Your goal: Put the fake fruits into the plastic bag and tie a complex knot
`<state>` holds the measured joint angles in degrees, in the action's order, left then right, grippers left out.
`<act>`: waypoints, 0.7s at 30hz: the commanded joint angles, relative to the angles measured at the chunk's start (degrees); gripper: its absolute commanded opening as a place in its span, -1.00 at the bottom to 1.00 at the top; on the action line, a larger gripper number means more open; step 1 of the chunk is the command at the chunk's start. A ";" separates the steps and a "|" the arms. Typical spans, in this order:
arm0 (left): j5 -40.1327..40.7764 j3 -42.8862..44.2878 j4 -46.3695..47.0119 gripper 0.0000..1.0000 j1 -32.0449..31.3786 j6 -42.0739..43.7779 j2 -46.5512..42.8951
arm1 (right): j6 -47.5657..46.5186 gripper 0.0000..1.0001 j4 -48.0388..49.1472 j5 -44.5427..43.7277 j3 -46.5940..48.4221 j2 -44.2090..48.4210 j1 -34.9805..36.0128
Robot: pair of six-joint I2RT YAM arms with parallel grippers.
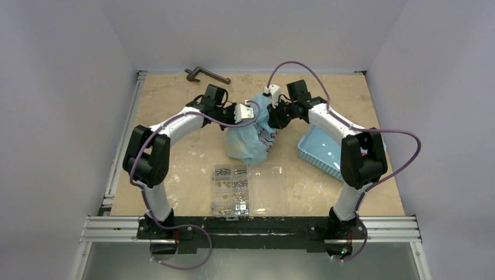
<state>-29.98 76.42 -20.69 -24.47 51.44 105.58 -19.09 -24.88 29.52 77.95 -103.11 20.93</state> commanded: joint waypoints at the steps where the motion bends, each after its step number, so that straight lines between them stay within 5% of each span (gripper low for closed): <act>1: 2.61 0.68 1.24 -1.00 0.11 -0.39 -2.97 | -2.26 -1.00 -2.21 -0.52 2.91 0.46 -1.08; 9: 22.46 -6.51 4.84 -1.00 5.14 -9.27 -10.89 | -7.90 -1.00 -9.06 -7.71 1.64 4.11 -6.71; 21: 35.20 -8.14 8.68 -1.00 14.36 -2.28 -6.70 | -17.20 -1.00 -5.33 -22.87 -4.14 2.00 -11.74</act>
<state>-12.43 69.91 -13.69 -16.64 44.64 97.12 -31.62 -26.76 22.63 75.64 -99.50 14.79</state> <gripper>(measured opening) 0.005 0.007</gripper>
